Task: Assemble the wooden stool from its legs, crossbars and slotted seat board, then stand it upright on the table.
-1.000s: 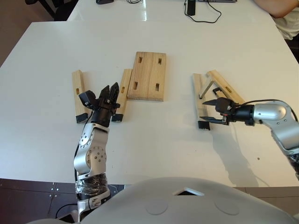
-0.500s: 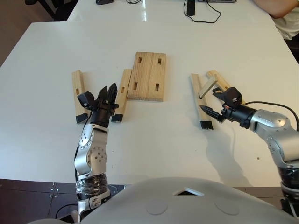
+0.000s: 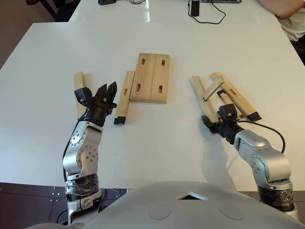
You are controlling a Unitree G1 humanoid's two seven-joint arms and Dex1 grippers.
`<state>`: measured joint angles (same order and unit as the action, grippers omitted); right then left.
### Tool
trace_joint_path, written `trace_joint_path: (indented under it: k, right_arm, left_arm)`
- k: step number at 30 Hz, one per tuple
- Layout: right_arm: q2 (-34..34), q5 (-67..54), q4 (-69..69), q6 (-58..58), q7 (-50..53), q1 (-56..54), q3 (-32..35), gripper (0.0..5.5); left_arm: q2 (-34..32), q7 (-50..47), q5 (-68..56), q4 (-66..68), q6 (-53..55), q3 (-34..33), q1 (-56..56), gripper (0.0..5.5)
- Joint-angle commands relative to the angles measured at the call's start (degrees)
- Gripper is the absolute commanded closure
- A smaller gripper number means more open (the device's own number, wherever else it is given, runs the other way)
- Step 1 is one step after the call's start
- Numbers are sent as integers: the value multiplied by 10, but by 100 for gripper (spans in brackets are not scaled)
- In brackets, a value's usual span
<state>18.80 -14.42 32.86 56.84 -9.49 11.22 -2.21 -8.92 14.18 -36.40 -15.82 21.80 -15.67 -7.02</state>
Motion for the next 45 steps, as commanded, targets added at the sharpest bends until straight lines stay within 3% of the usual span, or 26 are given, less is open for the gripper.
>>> trace_joint_path:
  k: [1,12,20,22,25,30,35,45]
  right_arm:
    - [-2,14,-33,20,7,-16,-18,193]
    - [-6,42,-48,-26,12,-24,-33,341]
    - [-53,24,-44,-72,17,-52,2,345]
    - [-85,-35,-62,-70,1,-121,60,345]
    - [-111,-217,-87,-9,-81,-218,151,345]
    - [-73,-430,-160,78,-157,-342,236,345]
    - [-15,-585,-207,130,-187,-425,272,345]
    - [72,-757,-216,167,-193,-472,220,345]
  left_arm:
    - [-13,4,-3,10,7,-9,20,317]
    - [-24,-49,32,14,5,-22,74,317]
    - [-69,-89,14,24,47,-60,191,317]
    - [-71,-86,-47,11,76,-80,234,317]
    - [-70,-65,-164,-5,117,-97,290,317]
    - [-71,-22,-281,-9,161,-83,327,240]
    - [-60,-11,-404,-25,210,-55,344,176]
    - [-75,-22,-567,-85,231,-13,334,176]
